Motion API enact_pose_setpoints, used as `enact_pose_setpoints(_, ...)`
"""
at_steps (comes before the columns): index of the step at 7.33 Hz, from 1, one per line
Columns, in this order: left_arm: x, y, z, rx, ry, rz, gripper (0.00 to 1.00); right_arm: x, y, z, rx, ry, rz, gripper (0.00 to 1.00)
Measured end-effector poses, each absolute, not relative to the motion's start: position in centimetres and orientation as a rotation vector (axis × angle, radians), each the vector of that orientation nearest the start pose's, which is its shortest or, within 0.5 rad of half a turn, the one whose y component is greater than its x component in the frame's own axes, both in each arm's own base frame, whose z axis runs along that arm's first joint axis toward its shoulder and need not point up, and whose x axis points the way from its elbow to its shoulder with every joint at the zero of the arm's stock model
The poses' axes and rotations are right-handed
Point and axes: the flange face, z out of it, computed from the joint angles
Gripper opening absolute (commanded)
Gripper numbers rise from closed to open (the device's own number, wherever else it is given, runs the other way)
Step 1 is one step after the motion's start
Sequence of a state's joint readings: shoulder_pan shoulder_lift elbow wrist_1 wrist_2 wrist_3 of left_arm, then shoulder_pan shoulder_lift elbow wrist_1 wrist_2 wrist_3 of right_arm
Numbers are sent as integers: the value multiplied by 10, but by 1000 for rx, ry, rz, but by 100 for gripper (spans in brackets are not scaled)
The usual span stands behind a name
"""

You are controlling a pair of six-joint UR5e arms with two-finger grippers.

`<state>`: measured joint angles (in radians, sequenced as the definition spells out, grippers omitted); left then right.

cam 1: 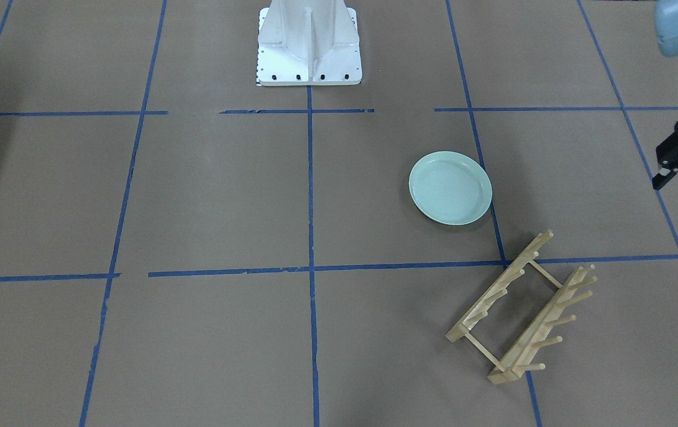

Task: Place plate on table

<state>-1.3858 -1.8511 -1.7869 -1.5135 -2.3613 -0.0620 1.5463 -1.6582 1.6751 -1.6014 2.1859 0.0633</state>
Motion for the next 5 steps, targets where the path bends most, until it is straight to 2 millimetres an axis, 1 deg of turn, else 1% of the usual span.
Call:
enact_pose_setpoints(1,15,-565,466,261,874,244,100,65,-455,662,-40,-614,42,100)
enact_pose_setpoints(2,-16,-534,527,207,894,196,100,65,-455,662,-41,-614,43,100)
enact_pose_setpoints(3,-32,-501,579,148,898,157,100,65,-455,662,-41,-614,43,100)
enact_pose_setpoints(4,-43,-476,612,103,899,126,100,65,-455,662,-40,-614,42,100)
enact_pose_setpoints(5,-53,-460,631,79,891,97,100,65,-455,662,-41,-614,42,100)
